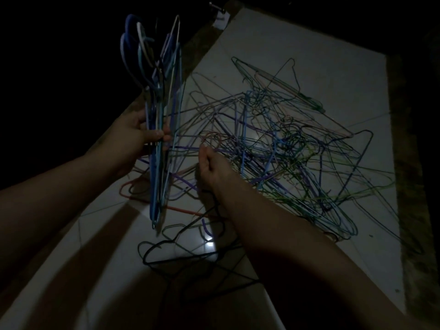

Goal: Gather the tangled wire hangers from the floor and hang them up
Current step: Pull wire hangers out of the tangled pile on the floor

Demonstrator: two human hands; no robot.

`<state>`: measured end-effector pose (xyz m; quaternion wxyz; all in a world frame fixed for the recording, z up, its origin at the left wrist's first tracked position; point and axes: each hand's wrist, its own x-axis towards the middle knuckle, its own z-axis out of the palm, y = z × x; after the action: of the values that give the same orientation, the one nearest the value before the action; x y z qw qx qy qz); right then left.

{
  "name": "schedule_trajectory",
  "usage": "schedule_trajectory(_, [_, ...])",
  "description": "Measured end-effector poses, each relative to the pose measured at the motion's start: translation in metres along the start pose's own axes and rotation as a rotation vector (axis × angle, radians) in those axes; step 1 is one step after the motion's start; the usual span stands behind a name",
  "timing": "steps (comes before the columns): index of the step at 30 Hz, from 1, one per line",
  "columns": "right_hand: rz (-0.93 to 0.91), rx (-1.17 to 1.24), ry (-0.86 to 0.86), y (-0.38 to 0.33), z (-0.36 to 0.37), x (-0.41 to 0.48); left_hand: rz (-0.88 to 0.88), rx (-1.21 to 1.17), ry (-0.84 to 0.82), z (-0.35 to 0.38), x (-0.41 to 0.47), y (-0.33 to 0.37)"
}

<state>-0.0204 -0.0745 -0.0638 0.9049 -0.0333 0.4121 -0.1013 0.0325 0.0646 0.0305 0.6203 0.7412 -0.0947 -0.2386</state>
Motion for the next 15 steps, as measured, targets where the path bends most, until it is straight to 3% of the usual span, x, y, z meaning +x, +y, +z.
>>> schedule_trajectory(3, [-0.028, -0.199, 0.044, 0.002, 0.001, 0.007, -0.014, 0.004, 0.023, -0.004, 0.003, -0.005])
schedule_trajectory(5, [-0.099, -0.559, 0.095, -0.003, -0.005, 0.015, -0.016, 0.012, 0.024, -0.008, 0.003, -0.008])
schedule_trajectory(8, [-0.416, -1.132, 0.256, -0.021, -0.019, 0.024, -0.014, 0.004, 0.023, -0.013, 0.006, -0.009])
schedule_trajectory(11, [-0.736, -1.328, 0.381, -0.051, -0.039, 0.025, 0.006, 0.014, 0.006, -0.011, 0.006, -0.007])
schedule_trajectory(15, [-0.922, -1.644, 0.452, -0.088, -0.058, 0.035, 0.001, 0.015, -0.001, -0.003, 0.003, -0.005])
